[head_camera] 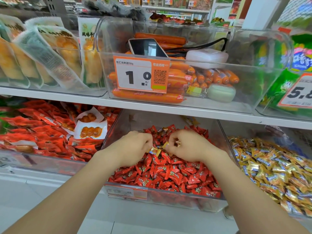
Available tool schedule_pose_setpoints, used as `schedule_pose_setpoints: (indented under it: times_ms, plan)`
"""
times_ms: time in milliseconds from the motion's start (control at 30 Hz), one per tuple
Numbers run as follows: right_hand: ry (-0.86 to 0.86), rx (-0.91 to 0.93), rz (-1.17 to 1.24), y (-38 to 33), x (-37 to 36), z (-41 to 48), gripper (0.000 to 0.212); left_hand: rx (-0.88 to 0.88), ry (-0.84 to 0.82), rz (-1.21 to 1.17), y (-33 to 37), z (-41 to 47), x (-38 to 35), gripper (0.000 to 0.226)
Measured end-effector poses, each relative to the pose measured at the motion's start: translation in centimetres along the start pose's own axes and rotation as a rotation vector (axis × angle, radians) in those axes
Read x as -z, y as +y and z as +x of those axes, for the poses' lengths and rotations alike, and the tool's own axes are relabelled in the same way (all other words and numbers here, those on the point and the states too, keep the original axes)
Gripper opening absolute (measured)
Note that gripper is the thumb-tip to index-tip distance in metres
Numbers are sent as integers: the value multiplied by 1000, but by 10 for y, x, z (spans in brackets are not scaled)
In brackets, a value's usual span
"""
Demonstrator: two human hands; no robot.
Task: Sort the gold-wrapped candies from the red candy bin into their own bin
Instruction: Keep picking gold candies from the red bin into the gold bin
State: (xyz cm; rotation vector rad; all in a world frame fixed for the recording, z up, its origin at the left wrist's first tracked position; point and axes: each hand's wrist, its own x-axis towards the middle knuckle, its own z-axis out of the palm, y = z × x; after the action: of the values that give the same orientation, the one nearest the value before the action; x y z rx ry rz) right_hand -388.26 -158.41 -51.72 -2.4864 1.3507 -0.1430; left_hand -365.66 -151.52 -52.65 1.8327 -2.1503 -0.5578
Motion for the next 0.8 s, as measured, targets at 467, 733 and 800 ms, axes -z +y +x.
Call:
schedule_pose_setpoints:
  times_ms: [467, 733, 800]
  plan:
    - [187, -166, 982, -12, 46, -103, 10, 25, 116, -536, 73, -34, -4, 25]
    - [742, -386, 204, 107, 61, -153, 15, -78, 66, -786, 172, -46, -40, 26]
    - [440, -433, -30, 142, 56, -158, 45, -131, 85, -716, 206, -37, -49, 24]
